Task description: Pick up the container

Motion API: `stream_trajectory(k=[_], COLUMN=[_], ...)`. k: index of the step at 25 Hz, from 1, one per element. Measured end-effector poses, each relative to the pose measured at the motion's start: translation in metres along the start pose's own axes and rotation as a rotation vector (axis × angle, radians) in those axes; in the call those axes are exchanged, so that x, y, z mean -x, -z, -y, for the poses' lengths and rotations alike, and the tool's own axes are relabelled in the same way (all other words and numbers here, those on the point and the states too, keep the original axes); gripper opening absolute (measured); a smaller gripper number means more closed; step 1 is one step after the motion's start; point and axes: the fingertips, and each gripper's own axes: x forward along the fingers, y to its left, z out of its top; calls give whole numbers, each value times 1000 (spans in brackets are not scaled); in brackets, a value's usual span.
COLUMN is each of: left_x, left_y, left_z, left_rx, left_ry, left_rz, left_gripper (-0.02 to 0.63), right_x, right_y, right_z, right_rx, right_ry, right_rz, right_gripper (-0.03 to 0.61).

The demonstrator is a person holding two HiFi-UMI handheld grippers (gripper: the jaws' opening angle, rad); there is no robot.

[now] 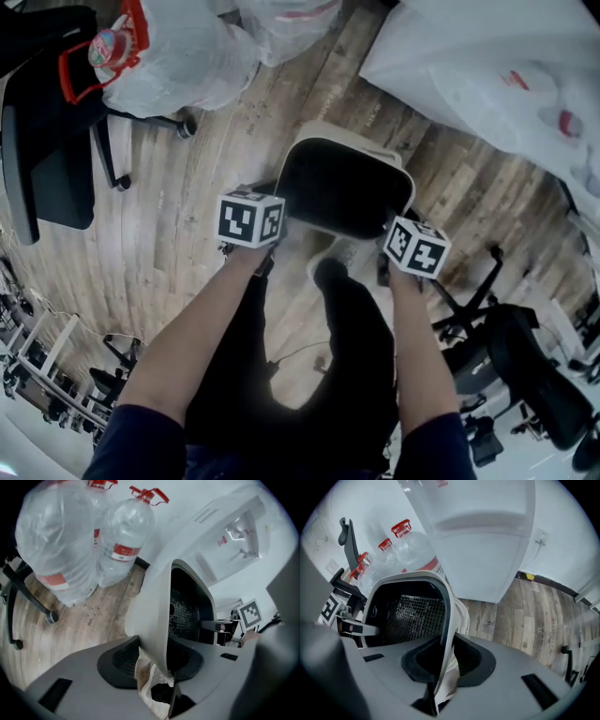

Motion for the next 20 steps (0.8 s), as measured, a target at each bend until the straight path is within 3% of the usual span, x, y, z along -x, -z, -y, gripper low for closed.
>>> stream_trajectory(k=[10,15,20], left_x=[197,279,345], left_y=[-13,-4,5], left_z=[98,148,187], left_rx=[-75,-121,-96], left_ry=[-12,-8,-24], left_rz=[70,91,148], left_gripper=[171,172,169], right_x=[211,303,371], right_y=[-51,-49,-47], right_z=[-69,-91,-106], right_rx=[26,38,24], right_ry=[-24,-27,-43], right_rz=[134,183,225], right_gripper=[72,72,69])
